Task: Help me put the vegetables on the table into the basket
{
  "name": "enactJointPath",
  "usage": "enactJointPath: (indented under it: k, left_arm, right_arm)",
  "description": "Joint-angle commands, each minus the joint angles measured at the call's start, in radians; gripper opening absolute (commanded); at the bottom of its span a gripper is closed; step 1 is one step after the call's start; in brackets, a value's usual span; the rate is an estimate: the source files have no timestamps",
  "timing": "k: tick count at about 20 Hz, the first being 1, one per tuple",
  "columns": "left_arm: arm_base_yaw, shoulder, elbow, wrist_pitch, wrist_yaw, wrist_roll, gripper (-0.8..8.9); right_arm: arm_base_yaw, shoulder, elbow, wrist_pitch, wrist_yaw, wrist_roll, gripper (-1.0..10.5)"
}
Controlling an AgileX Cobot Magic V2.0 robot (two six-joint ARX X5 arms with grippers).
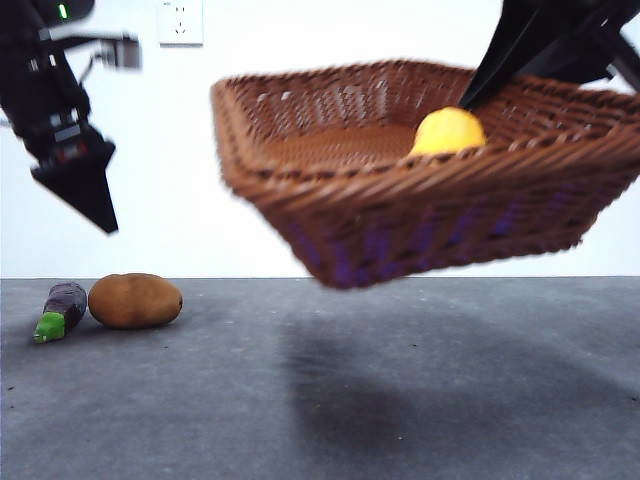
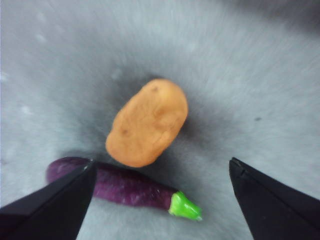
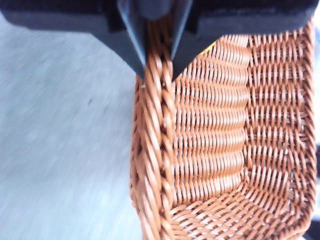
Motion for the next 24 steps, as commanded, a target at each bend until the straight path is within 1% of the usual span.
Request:
enactJointPath:
  k: [1, 4, 12, 15, 17, 22, 23, 24]
  left_arm:
    - [0.004, 0.072, 0.024, 0.044, 0.001, 0.043, 4.46]
    - [0.003, 0.141, 0.05, 0.088, 0.024, 0.061, 4.46]
    - [0.01, 0.288, 0.154, 0.066, 0.028, 0.072, 4.46]
    - [0.017, 0.327, 0.159, 0.069, 0.033, 0.082, 4.45]
    - [0.029, 0.357, 0.159, 0.063, 0.056, 0.08, 4.45]
    - [0.032, 0.388, 0.159, 0.084, 0.053, 0.068, 4.35]
    - [0.032, 0.388, 0.159, 0.093, 0.053, 0.06, 4.25]
    - [0.032, 0.388, 0.159, 0.1, 0.053, 0.059, 3.43]
  right_arm:
    - [-0.031, -0.03, -0.006, -0.001, -0.033, -0.016, -0.1]
    - [-0.06, -0.032, -0.006, -0.029, -0.048, -0.047, -0.1]
    - [-0.064, -0.033, -0.006, -0.011, -0.05, -0.054, -0.1]
    - [-0.064, -0.033, -0.006, -0.009, -0.049, -0.057, -0.1]
    - [-0.064, -0.033, -0.006, -0.001, -0.049, -0.057, -0.1]
    - [-0.064, -0.032, -0.006, 0.005, -0.045, -0.058, -0.1]
    - [-0.064, -0.032, -0.006, 0.005, -0.045, -0.06, -0.1]
    - [-0.064, -0.032, -0.006, 0.007, -0.045, -0.06, -0.1]
